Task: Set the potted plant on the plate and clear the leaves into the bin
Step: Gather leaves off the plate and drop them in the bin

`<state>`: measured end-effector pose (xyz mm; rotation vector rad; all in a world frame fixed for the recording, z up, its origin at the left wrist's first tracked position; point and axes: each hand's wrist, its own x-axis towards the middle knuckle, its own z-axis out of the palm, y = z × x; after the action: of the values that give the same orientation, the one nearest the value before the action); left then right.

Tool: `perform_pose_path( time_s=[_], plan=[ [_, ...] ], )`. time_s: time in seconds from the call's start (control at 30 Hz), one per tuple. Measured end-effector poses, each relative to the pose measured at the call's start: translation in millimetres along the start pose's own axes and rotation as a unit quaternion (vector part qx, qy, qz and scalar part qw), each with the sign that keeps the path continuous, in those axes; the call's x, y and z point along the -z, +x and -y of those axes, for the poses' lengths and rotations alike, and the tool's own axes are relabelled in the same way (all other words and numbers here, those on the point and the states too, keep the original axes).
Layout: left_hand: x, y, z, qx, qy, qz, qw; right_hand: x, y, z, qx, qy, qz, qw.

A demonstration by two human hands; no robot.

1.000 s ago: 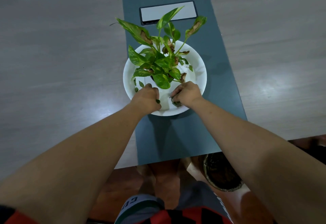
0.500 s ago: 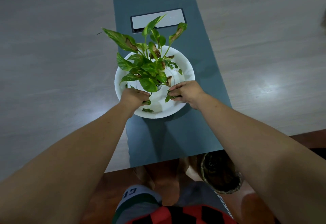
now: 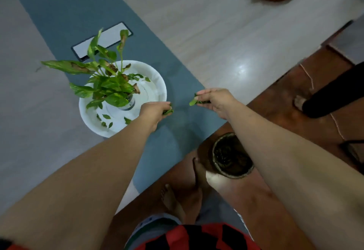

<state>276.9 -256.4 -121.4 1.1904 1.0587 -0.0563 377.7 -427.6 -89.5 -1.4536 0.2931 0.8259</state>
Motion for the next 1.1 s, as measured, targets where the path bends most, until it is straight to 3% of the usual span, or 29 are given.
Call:
perform_pose_path(
  time_s=[0.17,0.43,0.63,0.8,1.1],
  plan=[
    [-86,-21,-6,-0.039,0.026,0.097,0.994,87,-38,-18,0.014,0.086,-0.111,0.990],
    [-219,-57,44,-0.002,0.141,0.225,0.964,220,-86,-60,-0.009,0.168,-0.231,0.958],
    [-281,-34,120,0.050,0.222,0.236,0.945,293,-50,-123,-0.053,0.174,-0.263,0.948],
    [-309,23,206,0.084,0.274,0.190,0.939,334,12,-200,-0.105,0.164,-0.287,0.938],
    [-316,136,333,0.134,0.329,0.131,0.925,359,124,-340,-0.183,0.136,-0.302,0.926]
  ],
)
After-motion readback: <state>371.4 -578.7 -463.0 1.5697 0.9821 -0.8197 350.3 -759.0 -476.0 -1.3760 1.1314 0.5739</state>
